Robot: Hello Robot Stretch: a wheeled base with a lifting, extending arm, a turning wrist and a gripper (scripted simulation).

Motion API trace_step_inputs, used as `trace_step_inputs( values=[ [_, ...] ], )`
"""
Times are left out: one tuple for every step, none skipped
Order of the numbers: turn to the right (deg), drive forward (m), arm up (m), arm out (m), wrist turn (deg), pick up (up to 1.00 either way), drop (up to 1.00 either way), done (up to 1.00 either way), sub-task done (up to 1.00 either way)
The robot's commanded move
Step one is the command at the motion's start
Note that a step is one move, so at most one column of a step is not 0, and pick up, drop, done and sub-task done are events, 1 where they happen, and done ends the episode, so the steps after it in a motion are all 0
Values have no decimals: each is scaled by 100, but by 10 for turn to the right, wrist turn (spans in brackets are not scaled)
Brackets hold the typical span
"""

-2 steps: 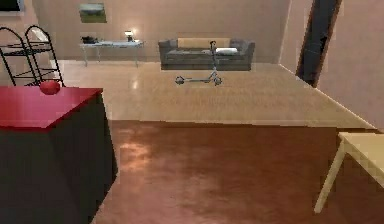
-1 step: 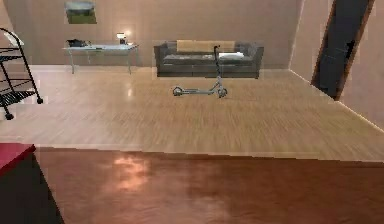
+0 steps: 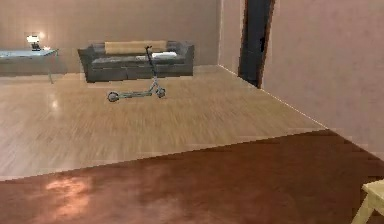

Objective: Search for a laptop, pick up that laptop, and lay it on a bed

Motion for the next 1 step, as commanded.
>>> trace_step_inputs(
  values=[
    [0, 100, 0, 0, 0, 0, 0, 0, 0]
  ],
)
